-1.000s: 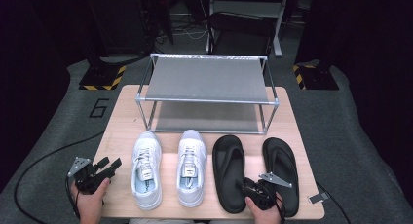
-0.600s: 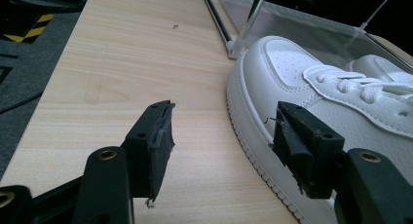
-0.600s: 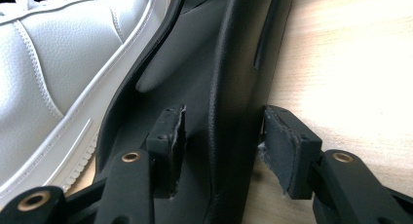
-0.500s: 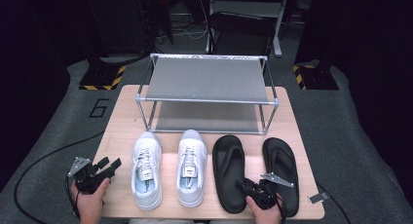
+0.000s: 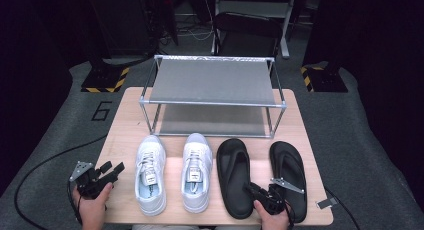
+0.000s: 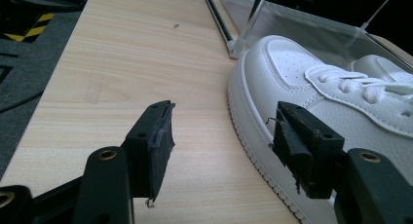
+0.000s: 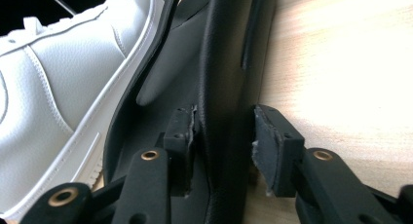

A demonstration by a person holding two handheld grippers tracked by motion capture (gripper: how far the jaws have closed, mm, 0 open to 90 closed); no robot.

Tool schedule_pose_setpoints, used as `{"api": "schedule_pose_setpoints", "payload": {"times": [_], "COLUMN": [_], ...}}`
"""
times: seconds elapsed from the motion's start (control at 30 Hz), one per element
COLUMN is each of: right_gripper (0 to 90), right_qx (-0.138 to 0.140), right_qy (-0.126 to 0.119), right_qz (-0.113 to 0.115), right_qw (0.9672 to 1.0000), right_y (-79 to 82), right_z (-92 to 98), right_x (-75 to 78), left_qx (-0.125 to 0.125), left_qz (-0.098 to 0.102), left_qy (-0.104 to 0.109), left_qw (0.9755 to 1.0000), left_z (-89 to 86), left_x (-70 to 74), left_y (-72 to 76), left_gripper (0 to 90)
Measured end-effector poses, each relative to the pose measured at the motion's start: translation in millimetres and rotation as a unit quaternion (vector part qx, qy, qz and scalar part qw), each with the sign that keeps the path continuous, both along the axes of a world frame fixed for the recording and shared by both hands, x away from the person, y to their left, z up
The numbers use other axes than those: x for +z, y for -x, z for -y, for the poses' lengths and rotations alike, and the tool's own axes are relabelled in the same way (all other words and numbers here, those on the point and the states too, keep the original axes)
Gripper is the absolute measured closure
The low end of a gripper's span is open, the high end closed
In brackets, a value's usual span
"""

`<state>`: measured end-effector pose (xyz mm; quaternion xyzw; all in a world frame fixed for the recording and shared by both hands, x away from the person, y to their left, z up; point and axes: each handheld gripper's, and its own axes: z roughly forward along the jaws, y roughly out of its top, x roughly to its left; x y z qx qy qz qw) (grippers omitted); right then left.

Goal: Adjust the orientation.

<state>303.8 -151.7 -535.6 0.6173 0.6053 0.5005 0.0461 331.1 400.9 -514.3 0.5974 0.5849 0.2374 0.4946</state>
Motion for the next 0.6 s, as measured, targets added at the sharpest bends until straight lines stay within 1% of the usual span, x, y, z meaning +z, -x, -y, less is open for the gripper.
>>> {"api": "schedule_pose_setpoints", "payload": {"times": [0.03, 0.07, 0.1, 0.17, 0.2, 0.23, 0.33, 0.43, 0.5, 0.6], "right_gripper": [62.5, 63.3, 63.6, 63.7, 63.9, 64.1, 64.6, 65.2, 65.5, 65.8], "right_qx": [-0.006, -0.005, -0.007, -0.009, -0.009, -0.008, -0.012, -0.013, -0.016, -0.021], "right_qy": [-0.008, -0.009, -0.016, -0.015, -0.014, -0.011, -0.014, -0.012, -0.017, -0.020], "right_qz": [-0.007, -0.001, -0.004, -0.003, 0.001, 0.006, 0.007, 0.016, 0.012, 0.012], "right_qw": [0.9999, 0.9999, 0.9998, 0.9998, 0.9999, 0.9999, 0.9998, 0.9997, 0.9996, 0.9995], "right_y": [0.9, 0.3, 0.8, 1.4, 1.6, 1.7, 2.5, 2.2, 2.4, 3.1], "right_z": [-0.2, 1.0, 1.4, 0.5, 0.5, 0.5, -0.5, 0.1, -0.2, 0.1], "right_x": [0.5, -0.5, -0.3, 0.1, 0.2, 0.6, 1.9, 1.5, 2.1, 2.8], "left_qx": [0.000, 0.001, 0.001, 0.000, 0.002, 0.000, 0.002, 0.002, 0.002, 0.007], "left_qz": [0.001, 0.001, 0.001, 0.001, 0.001, -0.002, -0.002, -0.001, -0.002, 0.004], "left_qy": [0.000, 0.000, 0.000, 0.000, 0.001, 0.001, 0.003, 0.003, 0.003, 0.004], "left_qw": [1.0000, 1.0000, 1.0000, 1.0000, 1.0000, 1.0000, 1.0000, 1.0000, 1.0000, 1.0000], "left_z": [0.0, 0.1, 0.0, -0.3, -0.5, -0.8, -1.0, -1.3, -1.3, -1.0], "left_x": [-0.1, -0.1, -0.1, 0.0, -0.1, 0.2, 0.1, 0.0, 0.0, -0.5], "left_y": [-0.1, 0.0, 0.0, 0.2, 0.1, 0.6, 0.5, 0.2, 0.2, -0.3], "left_gripper": [39.6, 39.5, 39.5, 39.5, 39.5, 39.5, 39.5, 39.5, 39.6, 39.5]}}
